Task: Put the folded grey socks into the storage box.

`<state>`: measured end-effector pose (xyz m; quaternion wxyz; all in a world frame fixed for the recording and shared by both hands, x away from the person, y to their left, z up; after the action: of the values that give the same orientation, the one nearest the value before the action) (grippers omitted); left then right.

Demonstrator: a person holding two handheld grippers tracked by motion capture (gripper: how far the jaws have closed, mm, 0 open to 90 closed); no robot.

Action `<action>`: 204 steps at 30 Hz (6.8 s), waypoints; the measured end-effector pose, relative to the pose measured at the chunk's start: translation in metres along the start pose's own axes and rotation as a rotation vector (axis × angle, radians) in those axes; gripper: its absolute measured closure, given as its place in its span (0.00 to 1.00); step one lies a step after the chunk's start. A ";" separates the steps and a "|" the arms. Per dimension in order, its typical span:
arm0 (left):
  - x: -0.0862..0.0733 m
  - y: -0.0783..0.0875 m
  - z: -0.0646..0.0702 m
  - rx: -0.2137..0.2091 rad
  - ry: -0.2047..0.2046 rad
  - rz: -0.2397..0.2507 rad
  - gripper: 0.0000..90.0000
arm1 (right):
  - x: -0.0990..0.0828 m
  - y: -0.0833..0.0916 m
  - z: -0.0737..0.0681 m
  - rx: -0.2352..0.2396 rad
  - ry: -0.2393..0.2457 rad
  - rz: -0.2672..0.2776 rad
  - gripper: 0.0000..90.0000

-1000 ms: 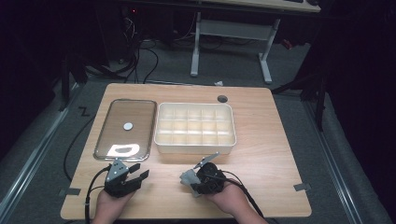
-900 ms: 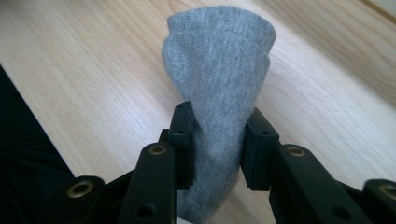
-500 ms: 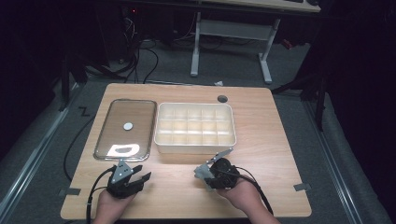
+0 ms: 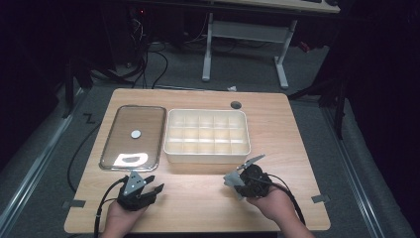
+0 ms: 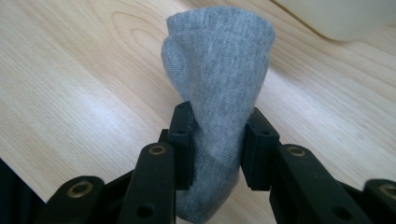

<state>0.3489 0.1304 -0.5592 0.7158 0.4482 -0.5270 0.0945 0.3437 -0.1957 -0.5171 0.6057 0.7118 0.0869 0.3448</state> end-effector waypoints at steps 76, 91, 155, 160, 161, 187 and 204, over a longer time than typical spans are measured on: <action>-0.005 0.001 0.003 -0.015 -0.025 -0.010 0.56 | 0.114 -0.021 0.081 -0.139 -0.030 -0.347 0.81; -0.005 0.000 0.004 -0.022 -0.031 -0.015 0.56 | 0.109 -0.045 0.081 -0.138 -0.011 -0.390 0.82; -0.006 -0.004 0.009 -0.042 -0.051 -0.036 0.56 | 0.099 -0.035 0.082 -0.084 -0.040 -0.381 0.99; -0.006 -0.004 0.011 -0.044 -0.053 -0.032 0.56 | 0.113 -0.011 0.082 -0.080 -0.033 -0.296 0.99; -0.006 -0.004 0.011 -0.046 -0.058 -0.033 0.56 | 0.116 -0.009 0.083 -0.090 -0.040 -0.282 0.99; -0.006 -0.004 0.011 -0.044 -0.054 -0.033 0.56 | 0.121 -0.057 0.087 -0.124 -0.068 -0.387 1.00; -0.006 -0.003 0.011 -0.045 -0.058 -0.025 0.55 | 0.117 0.004 0.084 -0.066 -0.092 -0.111 0.88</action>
<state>0.3410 0.1226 -0.5652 0.7111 0.4413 -0.5440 0.0605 0.4799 -0.2010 -0.4705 0.6506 0.7005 0.0870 0.2802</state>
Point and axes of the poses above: each handheld gripper's, and its own axes: y roughly backward along the jaws, x roughly out of its top, z roughly to its right, the point moved 6 cm from there along -y, roughly forward along the jaws, and after that the axes turned 1 degree about y, right-handed, at the moved point
